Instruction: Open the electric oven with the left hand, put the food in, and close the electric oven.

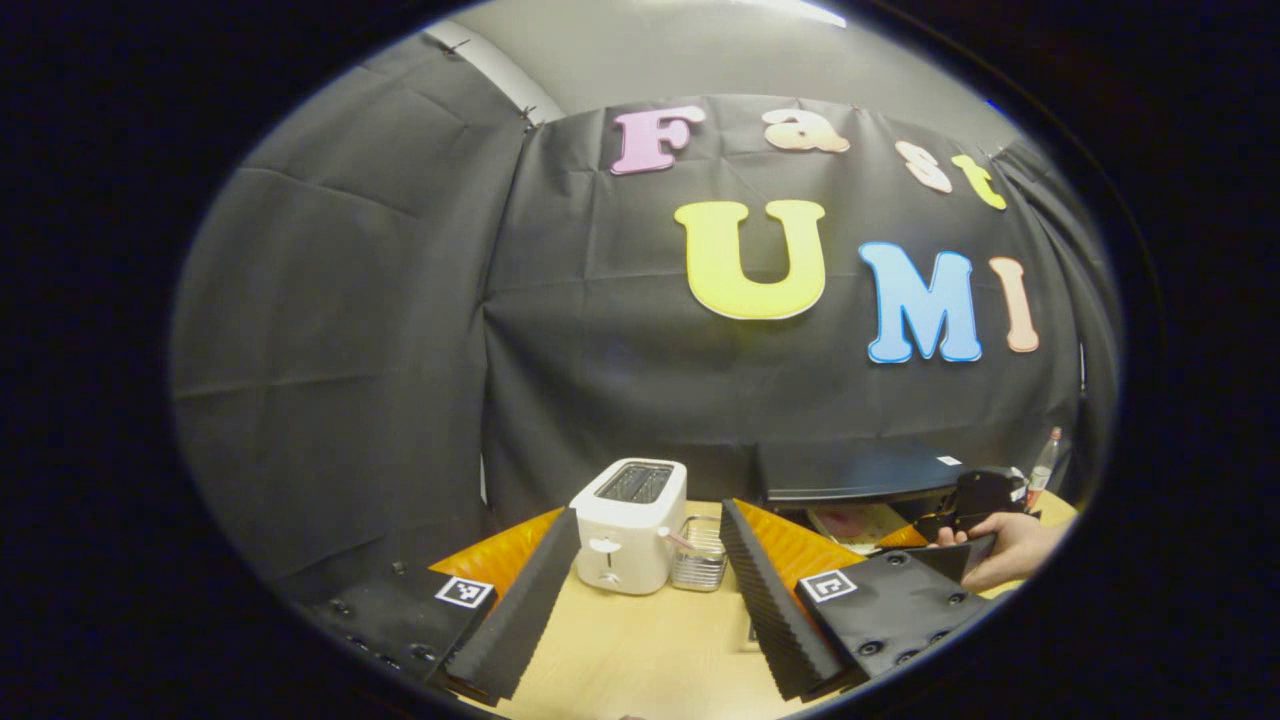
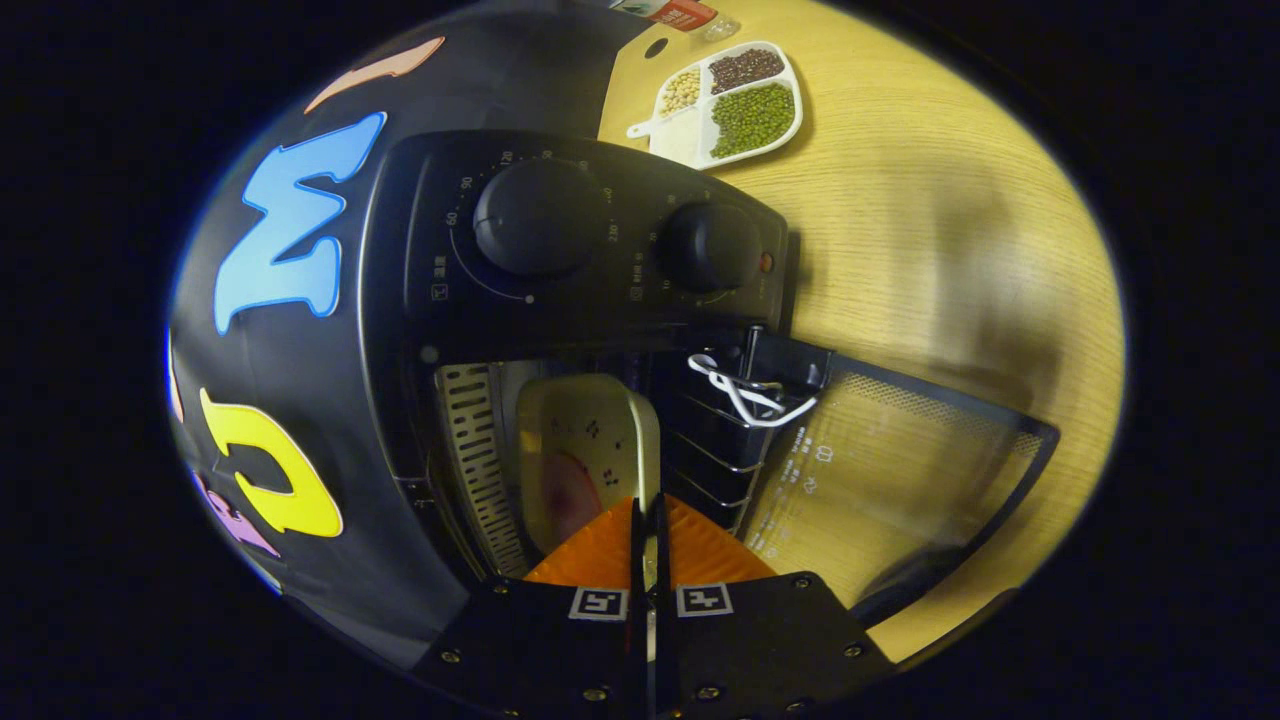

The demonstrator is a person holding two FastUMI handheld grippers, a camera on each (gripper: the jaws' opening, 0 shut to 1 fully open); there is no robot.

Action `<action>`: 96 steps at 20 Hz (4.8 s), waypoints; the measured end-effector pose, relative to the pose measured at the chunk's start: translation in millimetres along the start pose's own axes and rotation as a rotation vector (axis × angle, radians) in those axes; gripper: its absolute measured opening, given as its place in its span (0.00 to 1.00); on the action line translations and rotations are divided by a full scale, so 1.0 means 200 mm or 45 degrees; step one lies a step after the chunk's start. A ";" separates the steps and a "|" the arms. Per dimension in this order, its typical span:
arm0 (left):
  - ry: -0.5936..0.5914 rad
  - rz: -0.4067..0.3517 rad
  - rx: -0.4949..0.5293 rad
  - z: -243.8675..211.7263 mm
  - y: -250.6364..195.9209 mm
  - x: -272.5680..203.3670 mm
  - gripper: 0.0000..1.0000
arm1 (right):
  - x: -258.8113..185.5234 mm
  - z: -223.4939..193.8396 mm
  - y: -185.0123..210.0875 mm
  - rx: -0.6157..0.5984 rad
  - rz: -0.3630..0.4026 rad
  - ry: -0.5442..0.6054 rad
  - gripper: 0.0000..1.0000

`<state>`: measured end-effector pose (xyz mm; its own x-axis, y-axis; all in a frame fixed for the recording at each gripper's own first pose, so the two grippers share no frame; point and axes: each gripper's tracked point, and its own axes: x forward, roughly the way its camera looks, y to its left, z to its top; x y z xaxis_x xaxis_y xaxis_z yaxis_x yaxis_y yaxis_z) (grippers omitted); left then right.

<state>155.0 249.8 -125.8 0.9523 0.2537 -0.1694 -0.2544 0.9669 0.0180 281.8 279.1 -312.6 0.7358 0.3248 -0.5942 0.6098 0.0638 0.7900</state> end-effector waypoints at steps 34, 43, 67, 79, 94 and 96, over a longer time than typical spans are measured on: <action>0.364 -0.369 0.042 -0.72 -0.94 -0.20 0.92 | -1.33 0.61 -0.15 -1.714 0.115 -0.244 0.98; 0.627 -0.415 0.084 -1.16 -1.09 -0.13 0.96 | -1.61 0.83 -0.16 -1.962 0.024 -0.502 0.98; 0.662 -0.443 0.125 -1.22 -1.22 -0.06 1.00 | -1.68 0.97 -0.18 -2.008 -0.066 -0.594 0.98; 0.512 -0.429 0.065 -1.04 -1.23 -0.04 0.96 | -1.64 0.94 -0.17 -2.064 -0.049 -0.559 0.98; 0.173 -0.489 0.074 -0.50 -1.28 0.07 0.96 | -1.64 0.96 -0.10 -1.987 -0.039 -0.633 0.98; 0.109 -0.497 0.062 -0.38 -1.28 0.00 0.98 | -1.65 0.97 -0.04 -1.989 0.004 -0.672 0.98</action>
<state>207.4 1.3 -204.7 0.9578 -0.1340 -0.2542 0.1340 0.9908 -0.0174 90.1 -11.1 -152.0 0.9484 0.0108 -0.3167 -0.0196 0.9995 -0.0247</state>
